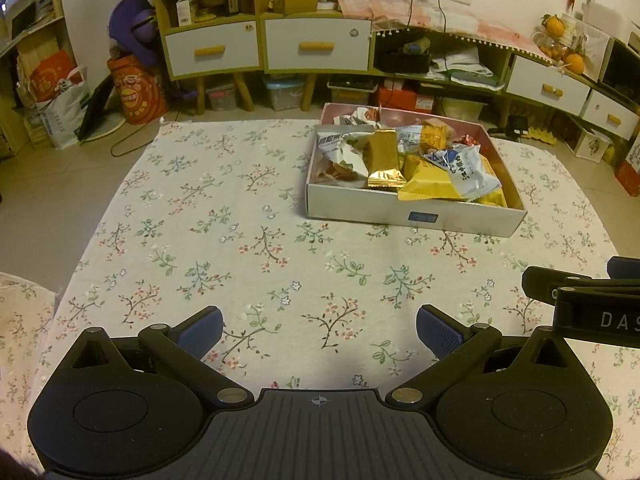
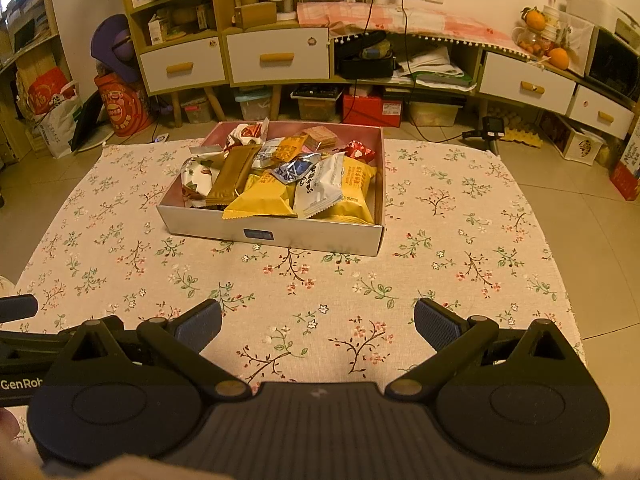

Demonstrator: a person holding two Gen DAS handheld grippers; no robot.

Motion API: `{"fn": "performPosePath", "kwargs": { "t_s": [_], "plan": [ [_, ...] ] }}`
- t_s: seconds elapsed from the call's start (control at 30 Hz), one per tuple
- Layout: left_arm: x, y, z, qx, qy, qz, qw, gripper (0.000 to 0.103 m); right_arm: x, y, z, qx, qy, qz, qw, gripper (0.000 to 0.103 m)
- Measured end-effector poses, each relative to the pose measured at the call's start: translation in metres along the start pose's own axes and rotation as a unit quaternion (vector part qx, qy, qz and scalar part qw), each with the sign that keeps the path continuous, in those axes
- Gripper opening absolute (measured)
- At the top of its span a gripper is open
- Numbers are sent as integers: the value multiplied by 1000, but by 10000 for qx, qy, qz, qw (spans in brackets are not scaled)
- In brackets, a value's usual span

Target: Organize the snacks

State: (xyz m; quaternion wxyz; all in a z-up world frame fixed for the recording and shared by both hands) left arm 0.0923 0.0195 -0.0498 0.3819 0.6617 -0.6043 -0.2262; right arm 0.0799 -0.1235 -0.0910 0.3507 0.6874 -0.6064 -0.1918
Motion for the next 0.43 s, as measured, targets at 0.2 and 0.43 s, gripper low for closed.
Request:
{"fn": "performPosePath", "kwargs": {
  "t_s": [0.2,0.43],
  "plan": [
    [-1,-2,2,-33,0,-13,10000,103,0,0,-1,0,0,0,10000,103],
    [1,-2,1,-14,-36,-18,10000,103,-1,-1,0,-3,0,8,10000,103]
  ]
}}
Point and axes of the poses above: each gripper's, at about its wrist camera, not at the fingertips, and y roughly against the way its jaws point, x to its right, z to its underside, the point moved 8 cm from there along -y, roughly the way its jaws point, and after that the axes turned 15 degrees about y, right-handed, at the moved point
